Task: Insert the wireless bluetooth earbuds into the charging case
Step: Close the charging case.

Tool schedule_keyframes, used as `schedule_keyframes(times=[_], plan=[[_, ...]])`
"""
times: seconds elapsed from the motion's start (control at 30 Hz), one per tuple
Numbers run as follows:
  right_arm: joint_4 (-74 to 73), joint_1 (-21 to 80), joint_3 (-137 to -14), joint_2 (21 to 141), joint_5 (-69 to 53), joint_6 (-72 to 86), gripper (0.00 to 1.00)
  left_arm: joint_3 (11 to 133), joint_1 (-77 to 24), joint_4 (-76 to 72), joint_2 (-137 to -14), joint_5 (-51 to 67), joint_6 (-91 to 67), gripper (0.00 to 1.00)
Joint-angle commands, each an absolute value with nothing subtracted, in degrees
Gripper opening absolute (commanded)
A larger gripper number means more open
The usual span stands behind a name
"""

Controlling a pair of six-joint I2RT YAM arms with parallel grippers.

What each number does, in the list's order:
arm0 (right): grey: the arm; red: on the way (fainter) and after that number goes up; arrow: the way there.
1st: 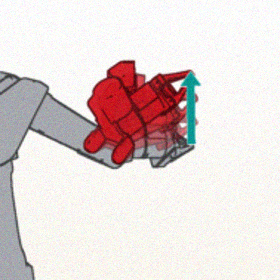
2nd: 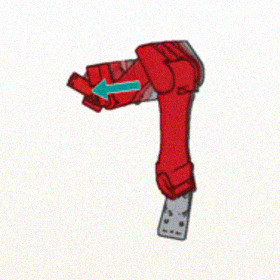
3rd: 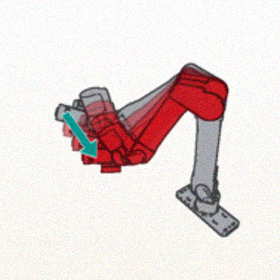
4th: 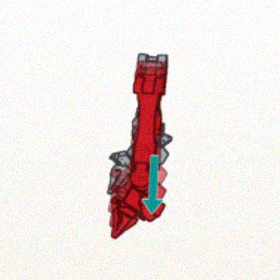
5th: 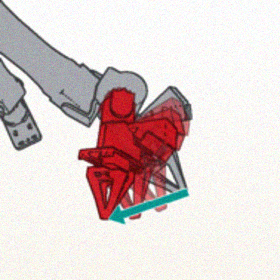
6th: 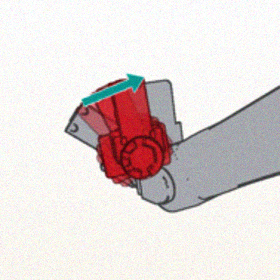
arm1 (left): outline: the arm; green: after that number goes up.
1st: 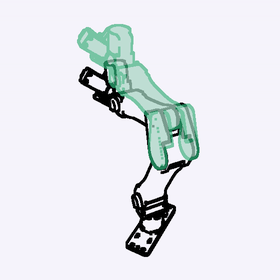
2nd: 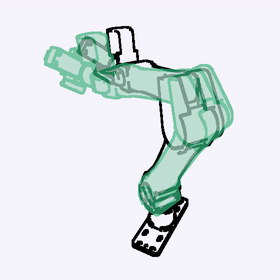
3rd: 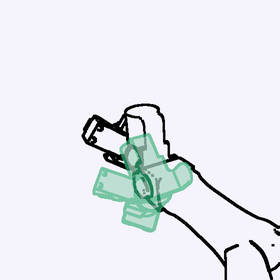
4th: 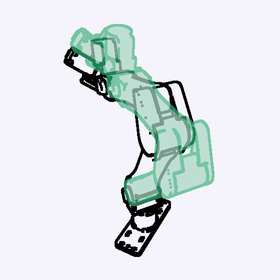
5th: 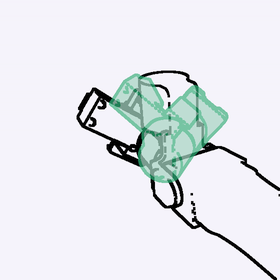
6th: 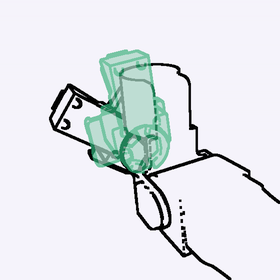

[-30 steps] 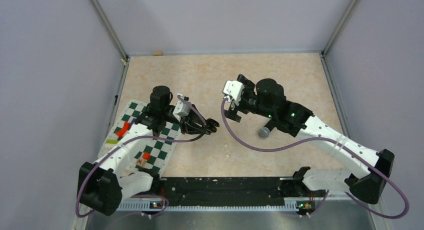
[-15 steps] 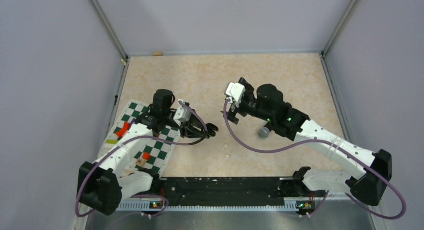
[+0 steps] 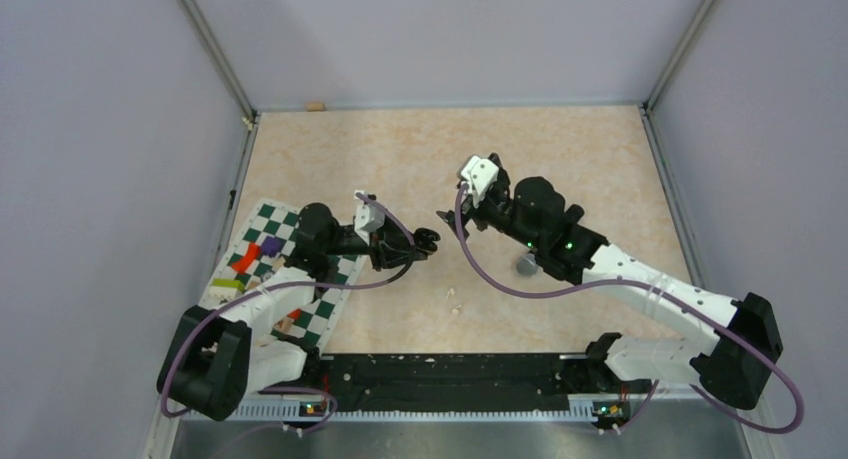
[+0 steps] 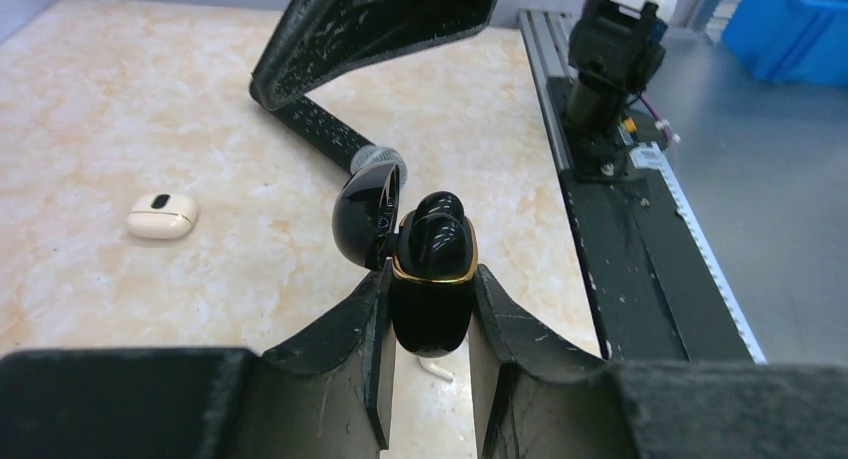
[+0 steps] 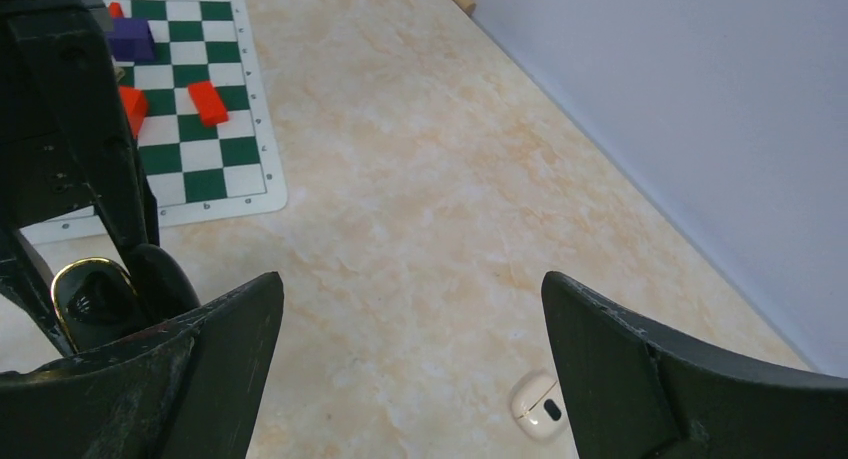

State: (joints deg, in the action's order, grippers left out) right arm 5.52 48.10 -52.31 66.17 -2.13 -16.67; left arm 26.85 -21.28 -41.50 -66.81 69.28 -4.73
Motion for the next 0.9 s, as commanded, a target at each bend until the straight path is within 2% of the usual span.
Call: schedule_keyframes(times=[0.0,0.17,0.57,0.87], plan=[[12.16,47.46,-51.64,65.72,4.13,-15.48,0.99,24.44,-21.04,-61.59,-68.47,64.77,-15.19,0.00],[13.36,46.51,-50.18,65.71,3.42,-16.71,0.99,23.76,-21.44,-63.01,-69.17,66.22,-15.57,0.00],[7.66,46.15,-50.06,67.29,-10.26,-19.17,0.99,24.50,-22.58,-59.68,-69.07,71.15,-12.97,0.00],[6.18,46.15,-49.87,66.85,-13.30,-20.29,0.99,25.04,-22.67,-58.19,-69.30,71.37,-12.22,0.00]])
